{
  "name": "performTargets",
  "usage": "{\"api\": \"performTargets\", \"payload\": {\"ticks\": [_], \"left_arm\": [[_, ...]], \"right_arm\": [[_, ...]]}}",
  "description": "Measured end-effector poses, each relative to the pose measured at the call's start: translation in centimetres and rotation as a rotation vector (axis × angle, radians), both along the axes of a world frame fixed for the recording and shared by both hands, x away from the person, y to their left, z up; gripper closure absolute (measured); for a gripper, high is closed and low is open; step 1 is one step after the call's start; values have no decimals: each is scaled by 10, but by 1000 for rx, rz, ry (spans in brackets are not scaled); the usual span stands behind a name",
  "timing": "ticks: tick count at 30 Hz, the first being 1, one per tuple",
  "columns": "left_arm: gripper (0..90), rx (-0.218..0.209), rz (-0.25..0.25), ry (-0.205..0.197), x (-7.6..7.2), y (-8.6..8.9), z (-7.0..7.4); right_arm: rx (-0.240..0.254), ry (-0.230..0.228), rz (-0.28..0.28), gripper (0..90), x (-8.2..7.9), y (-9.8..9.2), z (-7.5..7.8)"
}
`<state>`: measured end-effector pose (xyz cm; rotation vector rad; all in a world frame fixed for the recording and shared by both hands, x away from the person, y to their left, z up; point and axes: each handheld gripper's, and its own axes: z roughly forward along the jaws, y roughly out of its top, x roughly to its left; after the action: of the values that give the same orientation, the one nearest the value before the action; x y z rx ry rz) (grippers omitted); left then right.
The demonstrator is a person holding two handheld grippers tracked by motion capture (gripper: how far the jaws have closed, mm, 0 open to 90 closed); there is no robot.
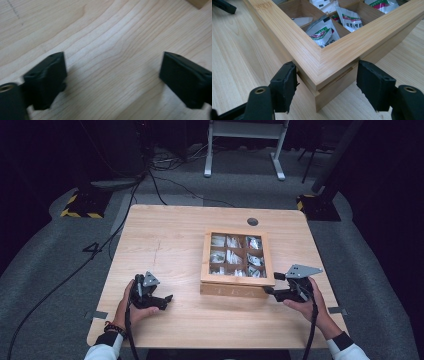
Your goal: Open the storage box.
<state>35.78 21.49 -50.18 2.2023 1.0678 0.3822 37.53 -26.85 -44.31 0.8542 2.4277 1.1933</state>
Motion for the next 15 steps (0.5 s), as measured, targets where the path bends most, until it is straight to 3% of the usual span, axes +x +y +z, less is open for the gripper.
{"api": "performTargets", "payload": {"ticks": [1,2,5,7,15], "left_arm": [[157,-10,-11,1,-1,-2,2],[227,-41,-40,7,0,-4,3],[176,-33,-67,-3,0,-11,8],[198,-59,-85,-17,0,-16,12],[201,-83,-168,-113,5,-49,38]], "right_arm": [[0,0,0,329,0,0,0],[-3,-3,-1,329,0,0,0],[6,-6,-8,326,-1,0,2],[8,-11,-10,323,-1,0,3],[22,-22,-22,310,0,0,8]]}}
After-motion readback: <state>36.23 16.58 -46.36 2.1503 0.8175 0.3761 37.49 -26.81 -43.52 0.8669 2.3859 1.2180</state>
